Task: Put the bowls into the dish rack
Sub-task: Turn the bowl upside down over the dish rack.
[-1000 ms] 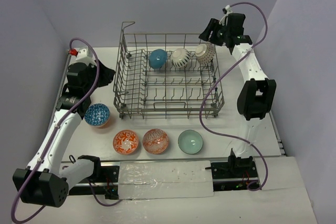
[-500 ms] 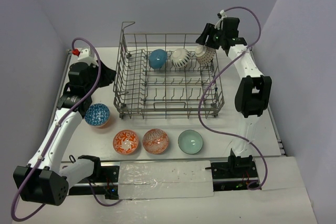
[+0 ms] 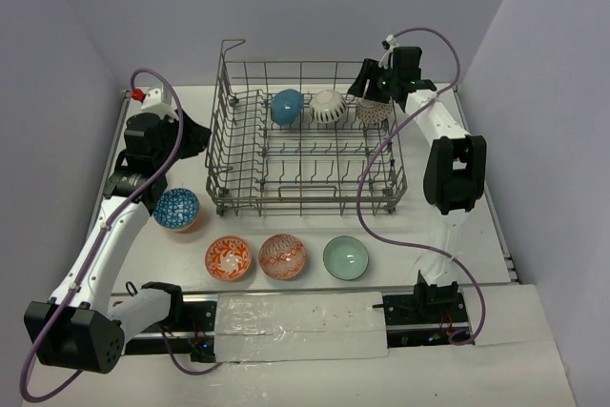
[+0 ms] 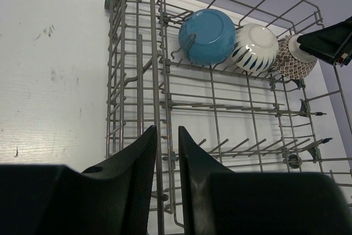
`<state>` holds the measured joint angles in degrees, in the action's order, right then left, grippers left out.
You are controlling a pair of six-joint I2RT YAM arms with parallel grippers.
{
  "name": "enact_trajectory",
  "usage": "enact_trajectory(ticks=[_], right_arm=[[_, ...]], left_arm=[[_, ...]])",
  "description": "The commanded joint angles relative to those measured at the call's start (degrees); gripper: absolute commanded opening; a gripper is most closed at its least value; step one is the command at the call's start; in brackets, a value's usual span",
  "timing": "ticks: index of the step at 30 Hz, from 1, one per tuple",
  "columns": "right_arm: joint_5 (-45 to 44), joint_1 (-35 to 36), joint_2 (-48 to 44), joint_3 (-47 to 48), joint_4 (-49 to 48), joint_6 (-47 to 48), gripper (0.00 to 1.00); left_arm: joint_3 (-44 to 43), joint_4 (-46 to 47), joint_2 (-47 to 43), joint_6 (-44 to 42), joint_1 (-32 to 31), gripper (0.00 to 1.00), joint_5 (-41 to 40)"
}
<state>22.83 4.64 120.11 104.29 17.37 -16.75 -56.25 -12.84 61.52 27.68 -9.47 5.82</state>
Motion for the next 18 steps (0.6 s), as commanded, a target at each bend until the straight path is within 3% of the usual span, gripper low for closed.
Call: enact_trajectory(ticks=[1, 9, 18], right_arm=[[-1.4, 0.2, -1.0, -2.2, 2.0, 0.9, 0.67], [0.9, 0.4, -2.9, -2.1, 1.1, 1.1, 0.68], [7.8, 0.3, -11.4, -3.7, -3.0, -1.9, 0.68]], left_arm=[[-2.1, 0.7, 0.1, -0.7, -0.2, 0.28, 0.2], [-2.2, 0.5, -0.3, -0.8, -0.2, 0.28, -0.1], [-2.1, 0.5, -0.4, -0.9, -0.2, 0.28, -0.6]])
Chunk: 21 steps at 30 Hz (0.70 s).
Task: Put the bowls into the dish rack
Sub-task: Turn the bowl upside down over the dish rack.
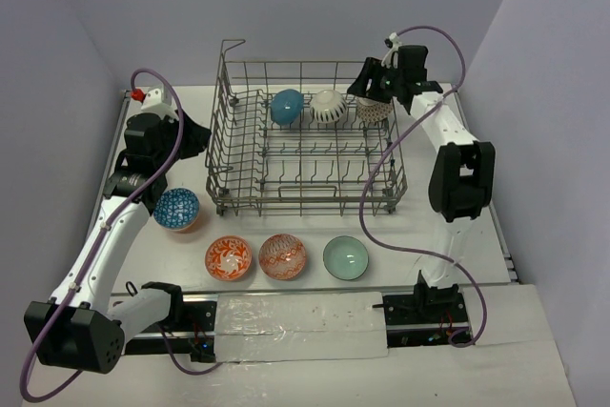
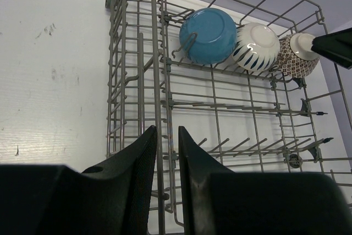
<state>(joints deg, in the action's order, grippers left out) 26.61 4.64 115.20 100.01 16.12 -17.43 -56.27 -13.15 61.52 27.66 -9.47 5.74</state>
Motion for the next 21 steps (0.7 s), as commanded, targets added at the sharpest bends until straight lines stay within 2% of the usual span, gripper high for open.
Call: enact_trajectory(ticks=[1, 8, 14, 21], right_arm=[[4.4, 0.3, -7.0, 1.1, -1.6, -1.4, 0.68], [7.6, 0.3, -10.7, 2.5, -1.2, -2.4, 0.68], [11.5, 1.0, -14.1, -0.6, -4.0, -4.5, 0.68], [10.9, 8.7, -19.7, -2.0, -2.1, -0.9, 0.68]], left_arm=[[-2.1, 0.8, -0.4, -0.9, -0.2, 0.28, -0.4], [-2.0, 0.8, -1.0, -0.9, -0.2, 0.28, -1.2], [-2.0, 0.8, -1.2, -0.9, -0.2, 0.28, -1.4], [-2.0, 0.9, -2.0, -1.1, -0.2, 0.28, -2.2]])
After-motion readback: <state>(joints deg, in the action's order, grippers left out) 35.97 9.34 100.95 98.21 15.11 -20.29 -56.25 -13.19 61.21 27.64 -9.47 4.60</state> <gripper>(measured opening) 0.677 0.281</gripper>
